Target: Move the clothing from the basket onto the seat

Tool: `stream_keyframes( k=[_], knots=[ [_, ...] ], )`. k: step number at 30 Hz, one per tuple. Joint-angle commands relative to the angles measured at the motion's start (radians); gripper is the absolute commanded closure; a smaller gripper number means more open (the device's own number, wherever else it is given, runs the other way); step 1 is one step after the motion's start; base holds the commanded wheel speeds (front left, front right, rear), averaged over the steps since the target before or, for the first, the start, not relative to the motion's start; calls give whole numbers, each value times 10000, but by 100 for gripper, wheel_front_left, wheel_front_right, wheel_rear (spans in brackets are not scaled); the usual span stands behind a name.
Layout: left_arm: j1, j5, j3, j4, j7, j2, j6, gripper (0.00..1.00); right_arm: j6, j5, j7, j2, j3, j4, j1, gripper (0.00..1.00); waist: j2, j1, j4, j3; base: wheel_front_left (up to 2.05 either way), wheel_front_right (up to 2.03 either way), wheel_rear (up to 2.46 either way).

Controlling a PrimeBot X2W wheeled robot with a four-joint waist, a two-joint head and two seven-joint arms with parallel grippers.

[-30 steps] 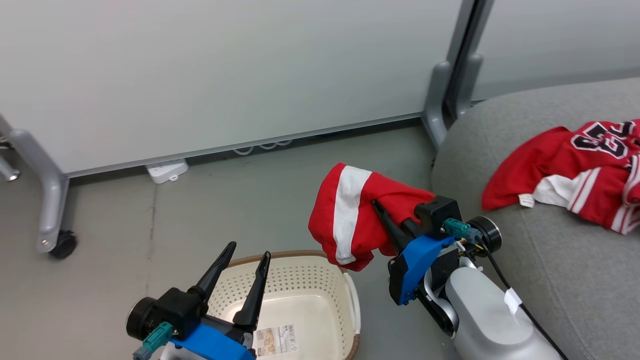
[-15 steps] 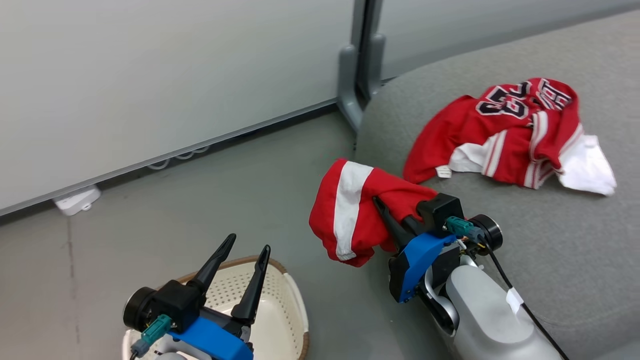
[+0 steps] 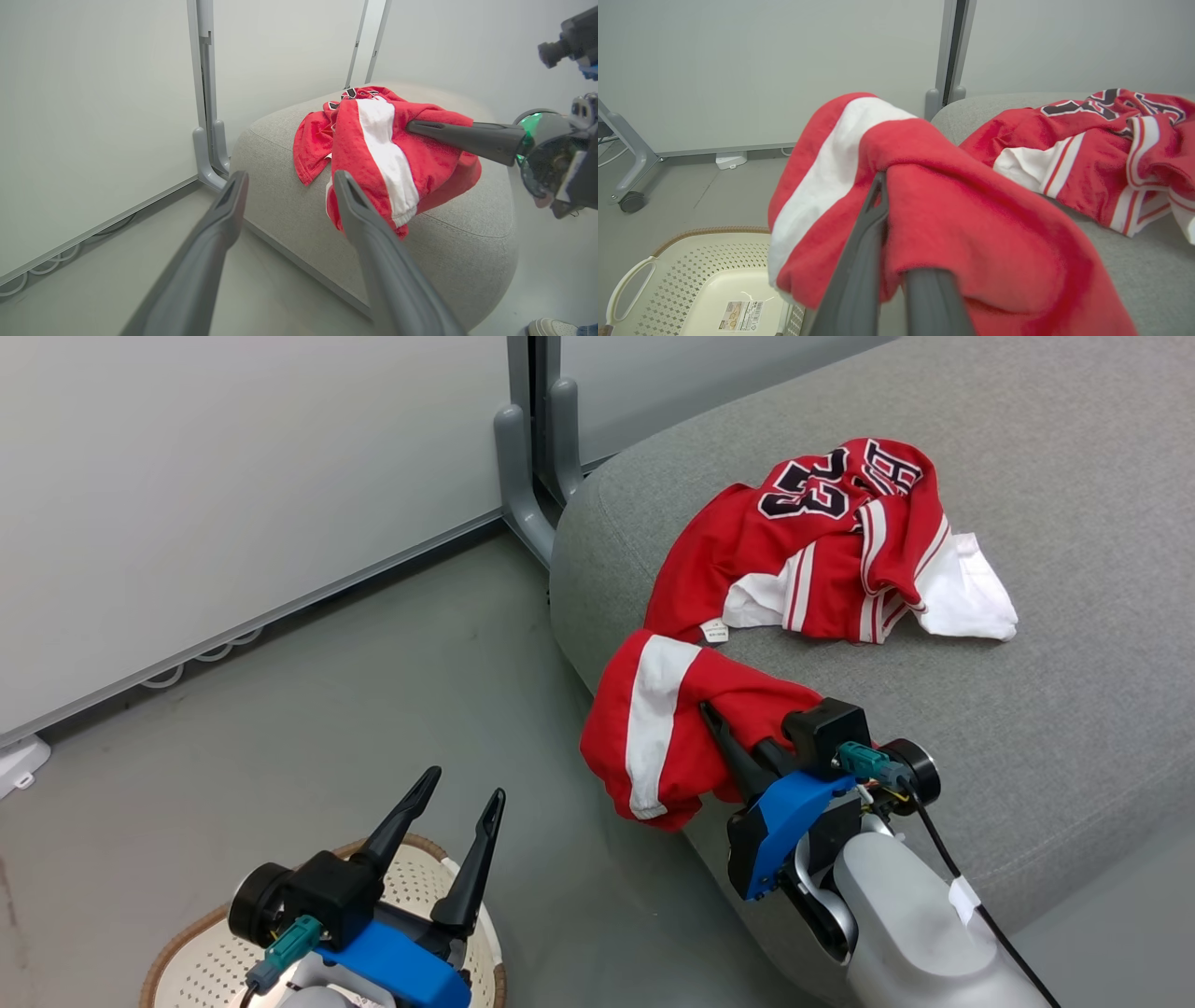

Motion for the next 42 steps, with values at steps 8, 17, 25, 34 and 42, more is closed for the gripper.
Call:
stream_keyframes(
  k=[8,17,25,34,42],
  knots=[
    [-157,-50,-83,68,-33,98,-15,0,-7,51,-108,59,-94,93,-16,100,-1,0,-73,27,0,0,0],
    [-275,-83,-258,100,-33,154,-15,0,-9,168,-59,67,-412,87,-57,100,-1,0,174,119,0,0,0],
    [-713,24,-568,-17,-33,276,-16,0,-7,486,547,-811,-1561,-31,-1331,100,-1,0,563,751,0,0,0],
    [-2113,109,-1534,-285,-33,564,-16,0,-9,1010,1287,-2815,-3591,-361,-3314,100,-1,0,1578,2528,0,0,0],
    [-3396,186,-2247,-846,-32,958,-14,0,-7,744,1541,-4459,-6016,-731,-4387,100,-1,0,2491,4357,0,0,0]
  ],
)
